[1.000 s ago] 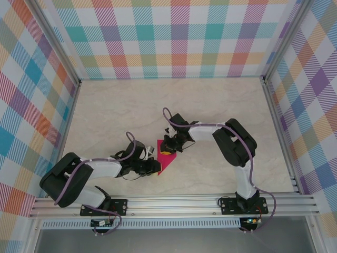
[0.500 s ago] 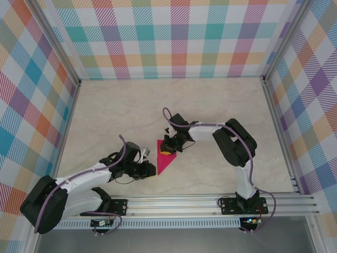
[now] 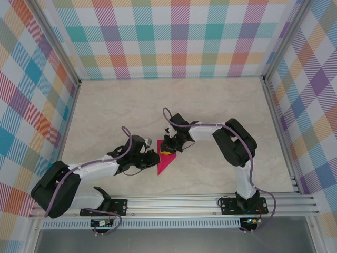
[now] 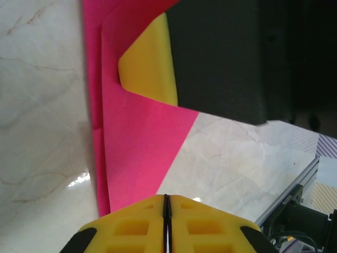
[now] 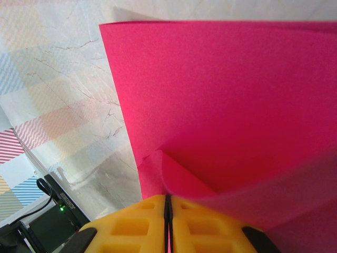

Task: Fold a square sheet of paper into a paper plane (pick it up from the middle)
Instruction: Fourth fold the wing at the center of the table.

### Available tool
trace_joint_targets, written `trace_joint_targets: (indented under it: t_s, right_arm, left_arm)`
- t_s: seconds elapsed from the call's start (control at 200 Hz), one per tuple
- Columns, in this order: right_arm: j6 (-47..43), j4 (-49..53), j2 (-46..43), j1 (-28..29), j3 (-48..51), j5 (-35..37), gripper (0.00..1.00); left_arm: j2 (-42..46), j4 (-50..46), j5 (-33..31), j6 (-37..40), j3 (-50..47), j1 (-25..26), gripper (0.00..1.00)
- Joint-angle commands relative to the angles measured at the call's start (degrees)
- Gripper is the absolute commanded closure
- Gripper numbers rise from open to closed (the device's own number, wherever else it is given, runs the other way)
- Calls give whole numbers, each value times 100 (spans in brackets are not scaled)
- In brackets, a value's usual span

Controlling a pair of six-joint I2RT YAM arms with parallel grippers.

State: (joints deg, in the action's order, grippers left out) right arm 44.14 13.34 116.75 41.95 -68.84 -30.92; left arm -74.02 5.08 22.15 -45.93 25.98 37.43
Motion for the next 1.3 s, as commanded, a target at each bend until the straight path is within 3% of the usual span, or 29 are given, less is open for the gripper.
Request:
trace_joint_targets:
  t_s: [0.0,0.105,0.27,0.635,0.97,1.295]
  right_arm:
    - [-38,473,357,-3,202,394,89]
    - [-30,447,356,-3,213,376,89]
    - [-35,451,338,-3,195,358,89]
    - [-267,508,53,-89,-15,342,87]
    - [-472,111,-771,-306,189,205,86]
    - [-309,-500,-420,-250,430,-338,93]
  left_arm:
    - [-278,630,-57,-116,82,28,91]
    - [-590,1013,44,-170,83,36,92]
    - [-1193,854,44,-39,355,36,94]
    - [-1326,-282,-894,224,-22,80,99]
    - [-1671,-189,-783,382,-72,89,100]
    - [-1871,-165,-691,503,-97,89,100]
